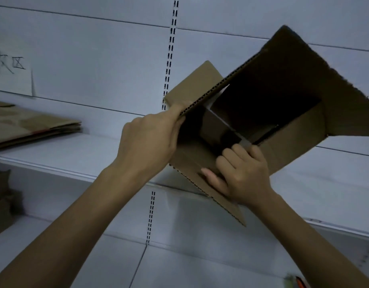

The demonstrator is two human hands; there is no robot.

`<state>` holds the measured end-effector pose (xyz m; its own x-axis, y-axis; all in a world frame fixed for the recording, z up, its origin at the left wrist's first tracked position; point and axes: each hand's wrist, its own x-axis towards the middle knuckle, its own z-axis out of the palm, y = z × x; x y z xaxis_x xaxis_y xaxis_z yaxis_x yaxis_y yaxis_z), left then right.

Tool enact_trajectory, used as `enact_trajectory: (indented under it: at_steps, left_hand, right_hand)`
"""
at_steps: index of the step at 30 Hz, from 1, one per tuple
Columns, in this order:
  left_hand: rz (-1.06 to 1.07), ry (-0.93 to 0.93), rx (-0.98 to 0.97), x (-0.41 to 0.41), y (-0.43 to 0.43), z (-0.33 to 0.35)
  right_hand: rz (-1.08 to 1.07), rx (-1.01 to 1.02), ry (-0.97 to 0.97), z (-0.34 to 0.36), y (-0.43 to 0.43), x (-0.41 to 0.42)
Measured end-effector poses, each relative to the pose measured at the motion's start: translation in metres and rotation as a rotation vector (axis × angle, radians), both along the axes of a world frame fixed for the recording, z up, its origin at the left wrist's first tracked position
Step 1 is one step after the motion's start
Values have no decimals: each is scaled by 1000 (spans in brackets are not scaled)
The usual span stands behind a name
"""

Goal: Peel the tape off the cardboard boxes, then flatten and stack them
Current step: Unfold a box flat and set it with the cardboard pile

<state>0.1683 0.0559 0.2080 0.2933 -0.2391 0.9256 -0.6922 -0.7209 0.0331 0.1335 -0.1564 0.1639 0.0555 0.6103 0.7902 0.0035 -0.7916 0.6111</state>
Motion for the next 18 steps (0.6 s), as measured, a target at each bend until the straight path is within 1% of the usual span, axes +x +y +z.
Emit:
enact_trajectory:
  at_steps: [2, 3, 7, 9, 12, 15, 18]
  left_hand:
    - [-9, -24, 46, -2, -8, -1]
    - [-19, -34, 68, -2, -12, -2]
    - [-57, -86, 135, -3, -22, -13]
    - [-99, -111, 167, -2, -22, -22]
    - [-147, -98, 158, 2, -17, -42]
    - [-133, -103, 158, 10, -5, -80]
    - [-186, -22, 133, 16, 6, -115]
  right_hand:
    - [3, 60, -38, -6, -11, -21]
    - [-5, 89, -25, -12, -18, -31]
    - [-52, 218, 102, -42, -43, -63]
    - [-60, 250, 164, -55, -46, -75]
    - [-36, 264, 253, -65, -42, -90]
    - [20, 227, 286, -66, -28, -100]
    - [103, 176, 304, -59, -10, -108]
